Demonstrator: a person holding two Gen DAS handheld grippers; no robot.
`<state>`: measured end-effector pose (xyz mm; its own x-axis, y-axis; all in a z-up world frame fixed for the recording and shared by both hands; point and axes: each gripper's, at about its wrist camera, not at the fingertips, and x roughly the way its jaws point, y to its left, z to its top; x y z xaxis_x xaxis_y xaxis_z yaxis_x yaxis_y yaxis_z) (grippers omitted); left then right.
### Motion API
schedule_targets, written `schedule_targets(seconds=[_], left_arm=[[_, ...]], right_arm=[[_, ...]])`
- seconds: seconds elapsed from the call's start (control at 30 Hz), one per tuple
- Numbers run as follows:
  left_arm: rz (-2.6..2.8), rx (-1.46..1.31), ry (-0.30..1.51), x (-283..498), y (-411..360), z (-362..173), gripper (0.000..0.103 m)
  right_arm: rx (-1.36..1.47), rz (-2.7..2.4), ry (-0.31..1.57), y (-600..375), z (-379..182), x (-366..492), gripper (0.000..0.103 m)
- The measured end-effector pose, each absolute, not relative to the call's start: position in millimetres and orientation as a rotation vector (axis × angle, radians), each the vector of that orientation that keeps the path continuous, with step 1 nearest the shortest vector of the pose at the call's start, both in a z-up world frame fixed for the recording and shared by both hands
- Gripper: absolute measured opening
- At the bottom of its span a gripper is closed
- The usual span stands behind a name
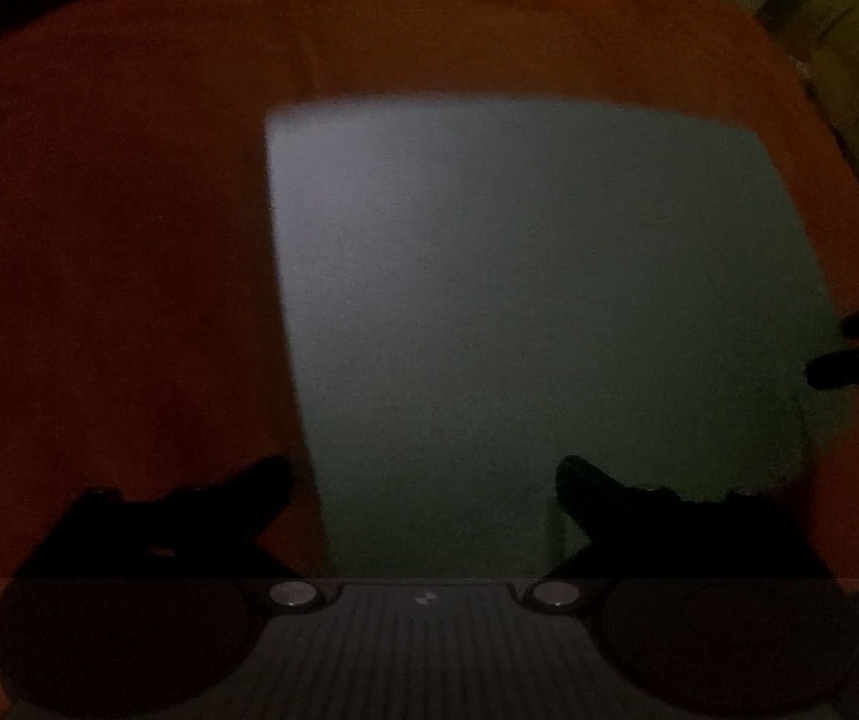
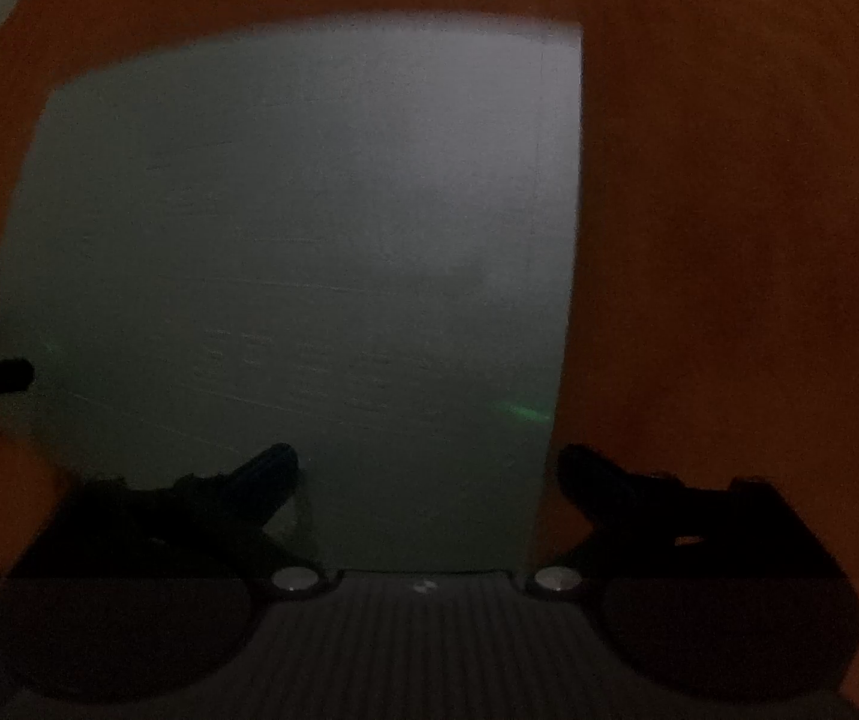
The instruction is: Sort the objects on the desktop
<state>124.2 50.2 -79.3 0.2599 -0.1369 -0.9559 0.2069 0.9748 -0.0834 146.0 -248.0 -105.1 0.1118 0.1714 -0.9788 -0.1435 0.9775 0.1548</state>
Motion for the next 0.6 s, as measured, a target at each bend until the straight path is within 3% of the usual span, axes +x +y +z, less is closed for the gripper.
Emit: schedule_targets(seconds=[0.2,0.6], left_arm=[[-0.165,0.017,1.177,136.8,42.1,-57.5,0.103],[0.031,-0.068,1.008,119.4,16.7,-39.0,0.103]], right_arm=[[0.021,0.207,1.305,-228.3,-65.0,154.9,0.096],[0.07,0.08,1.192,-197.8,-62.1,146.9,0.1]])
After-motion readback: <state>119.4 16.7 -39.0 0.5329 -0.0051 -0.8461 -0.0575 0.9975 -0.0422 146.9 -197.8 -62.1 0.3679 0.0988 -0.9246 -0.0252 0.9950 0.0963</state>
